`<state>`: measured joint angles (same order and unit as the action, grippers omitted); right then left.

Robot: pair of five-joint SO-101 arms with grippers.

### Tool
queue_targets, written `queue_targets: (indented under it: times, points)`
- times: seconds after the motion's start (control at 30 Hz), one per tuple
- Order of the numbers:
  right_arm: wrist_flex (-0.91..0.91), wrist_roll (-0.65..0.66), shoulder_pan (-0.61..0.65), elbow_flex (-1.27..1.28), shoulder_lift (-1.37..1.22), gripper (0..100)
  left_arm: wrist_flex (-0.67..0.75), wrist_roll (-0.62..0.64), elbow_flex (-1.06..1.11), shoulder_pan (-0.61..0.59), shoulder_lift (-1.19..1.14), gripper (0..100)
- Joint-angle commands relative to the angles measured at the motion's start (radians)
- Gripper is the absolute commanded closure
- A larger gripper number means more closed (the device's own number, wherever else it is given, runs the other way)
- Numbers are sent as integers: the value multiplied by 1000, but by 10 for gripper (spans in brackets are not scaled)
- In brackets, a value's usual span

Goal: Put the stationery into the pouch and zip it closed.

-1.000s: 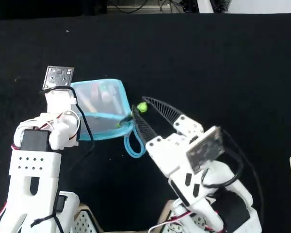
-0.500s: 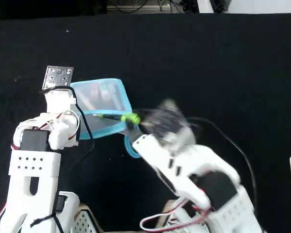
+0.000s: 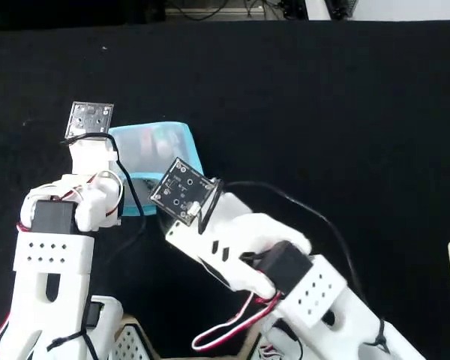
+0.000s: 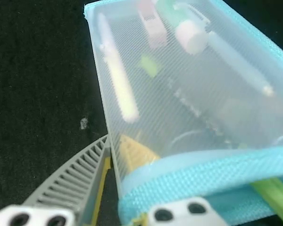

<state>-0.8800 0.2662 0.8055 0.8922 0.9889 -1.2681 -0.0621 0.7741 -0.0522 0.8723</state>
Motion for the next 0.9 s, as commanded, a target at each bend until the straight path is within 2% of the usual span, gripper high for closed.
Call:
queue_targets:
  times: [0.0, 0.37, 0.47, 0.57, 0.73, 0.87]
  points:
    - [94, 6, 9, 24, -10, 986, -6, -2, 15, 4, -6, 970]
    - [137, 0, 5, 47, -22, 980, -6, -2, 15, 4, -6, 970]
    - [110, 0, -5, 33, -22, 904, -6, -2, 15, 4, -6, 970]
    - [8, 0, -12, -62, 4, 829, -6, -2, 15, 4, -6, 970]
    - [-293, 15, -14, -303, 88, 822, -6, -2, 15, 4, -6, 970]
    - [-423, 152, -100, -364, 122, 822, -6, -2, 15, 4, -6, 970]
